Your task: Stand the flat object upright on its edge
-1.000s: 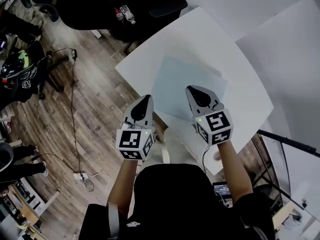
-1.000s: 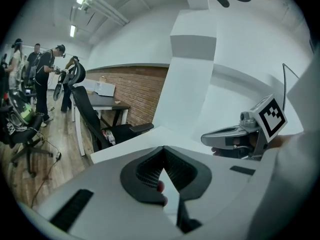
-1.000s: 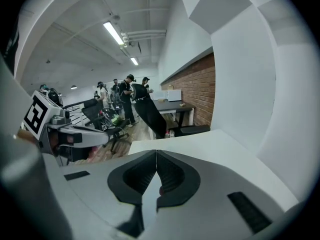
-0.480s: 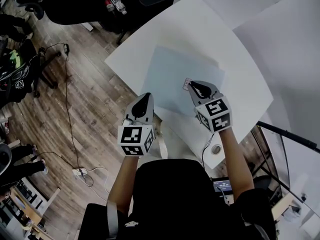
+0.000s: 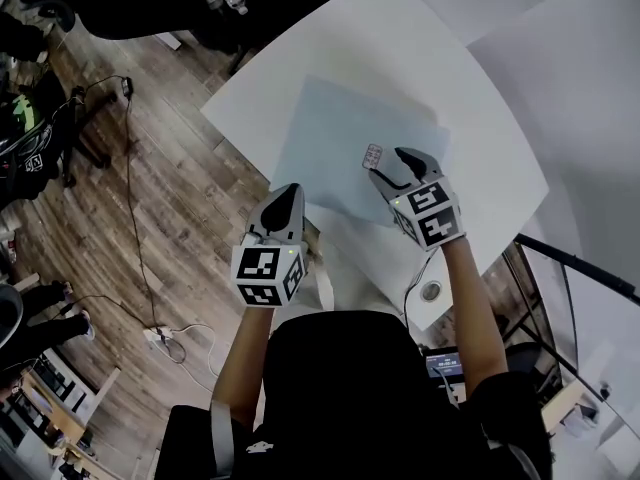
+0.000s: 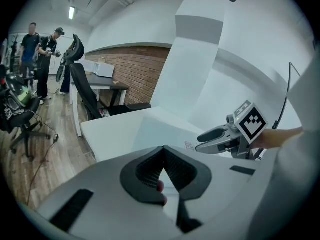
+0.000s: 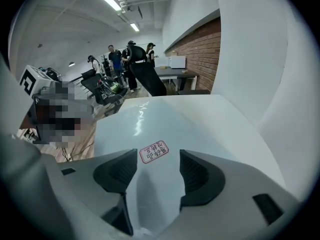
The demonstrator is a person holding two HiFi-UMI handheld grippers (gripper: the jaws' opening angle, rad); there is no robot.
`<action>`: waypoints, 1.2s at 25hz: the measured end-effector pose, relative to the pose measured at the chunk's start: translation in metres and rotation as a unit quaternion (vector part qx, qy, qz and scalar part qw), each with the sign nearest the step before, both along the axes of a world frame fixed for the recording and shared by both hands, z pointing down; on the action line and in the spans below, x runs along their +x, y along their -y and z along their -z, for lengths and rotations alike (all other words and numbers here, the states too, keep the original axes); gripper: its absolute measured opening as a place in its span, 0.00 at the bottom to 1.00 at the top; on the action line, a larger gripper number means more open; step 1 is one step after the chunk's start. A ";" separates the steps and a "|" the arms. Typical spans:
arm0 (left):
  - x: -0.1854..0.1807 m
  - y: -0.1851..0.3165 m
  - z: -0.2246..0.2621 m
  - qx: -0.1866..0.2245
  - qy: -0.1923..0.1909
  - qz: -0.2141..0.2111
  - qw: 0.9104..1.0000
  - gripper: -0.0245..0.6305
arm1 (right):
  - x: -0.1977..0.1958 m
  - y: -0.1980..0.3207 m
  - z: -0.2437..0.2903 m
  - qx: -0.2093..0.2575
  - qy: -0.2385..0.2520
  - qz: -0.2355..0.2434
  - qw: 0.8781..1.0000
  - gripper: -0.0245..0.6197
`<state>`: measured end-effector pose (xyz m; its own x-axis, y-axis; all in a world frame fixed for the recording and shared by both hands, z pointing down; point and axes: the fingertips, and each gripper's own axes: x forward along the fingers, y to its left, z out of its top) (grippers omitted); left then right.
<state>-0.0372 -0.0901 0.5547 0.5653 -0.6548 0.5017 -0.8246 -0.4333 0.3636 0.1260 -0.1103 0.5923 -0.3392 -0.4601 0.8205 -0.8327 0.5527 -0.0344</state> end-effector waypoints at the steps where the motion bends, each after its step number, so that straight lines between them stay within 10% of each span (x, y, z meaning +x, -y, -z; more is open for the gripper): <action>1: 0.001 -0.001 -0.002 -0.002 0.001 -0.001 1.000 0.05 | 0.003 0.000 -0.003 -0.002 -0.007 0.001 1.000 0.45; 30: 0.009 -0.020 -0.012 -0.003 -0.031 -0.028 0.999 0.05 | 0.019 0.002 -0.020 -0.017 -0.015 -0.009 1.000 0.53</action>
